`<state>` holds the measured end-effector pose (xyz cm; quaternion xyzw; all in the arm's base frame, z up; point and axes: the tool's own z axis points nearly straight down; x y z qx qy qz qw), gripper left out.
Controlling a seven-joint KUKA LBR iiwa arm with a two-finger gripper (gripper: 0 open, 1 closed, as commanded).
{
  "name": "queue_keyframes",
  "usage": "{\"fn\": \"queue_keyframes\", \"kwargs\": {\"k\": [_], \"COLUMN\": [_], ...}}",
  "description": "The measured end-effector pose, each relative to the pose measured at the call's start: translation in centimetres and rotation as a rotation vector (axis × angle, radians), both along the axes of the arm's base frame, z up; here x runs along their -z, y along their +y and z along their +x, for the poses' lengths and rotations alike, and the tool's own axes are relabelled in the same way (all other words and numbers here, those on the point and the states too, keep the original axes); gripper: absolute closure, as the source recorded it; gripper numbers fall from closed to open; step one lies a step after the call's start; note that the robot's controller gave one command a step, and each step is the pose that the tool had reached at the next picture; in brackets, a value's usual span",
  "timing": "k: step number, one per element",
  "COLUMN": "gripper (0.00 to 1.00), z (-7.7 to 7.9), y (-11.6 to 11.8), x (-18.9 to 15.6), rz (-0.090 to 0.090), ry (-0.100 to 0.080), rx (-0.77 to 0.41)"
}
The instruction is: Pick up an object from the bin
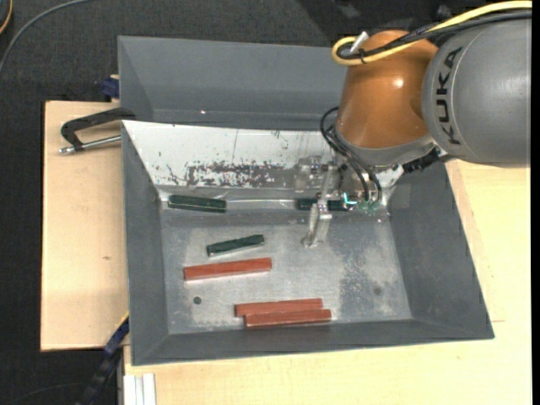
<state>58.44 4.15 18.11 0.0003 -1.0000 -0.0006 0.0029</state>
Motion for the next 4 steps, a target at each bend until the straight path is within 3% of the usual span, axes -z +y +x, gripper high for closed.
{"fn": "queue_keyframes", "kwargs": {"k": [1, 2, 3, 4], "gripper": [0.0, 0.0, 0.0, 0.0], "z": [0.7, -5.5, 0.5, -5.5], "y": [4.7, 11.4, 10.6, 12.7], "x": [11.2, 10.9, 11.0, 11.1], "rz": [0.001, 0.004, 0.002, 0.001], "ry": [-0.002, -0.004, -0.015, -0.002], "rx": [-0.039, -0.106, -0.078, 0.004]}}
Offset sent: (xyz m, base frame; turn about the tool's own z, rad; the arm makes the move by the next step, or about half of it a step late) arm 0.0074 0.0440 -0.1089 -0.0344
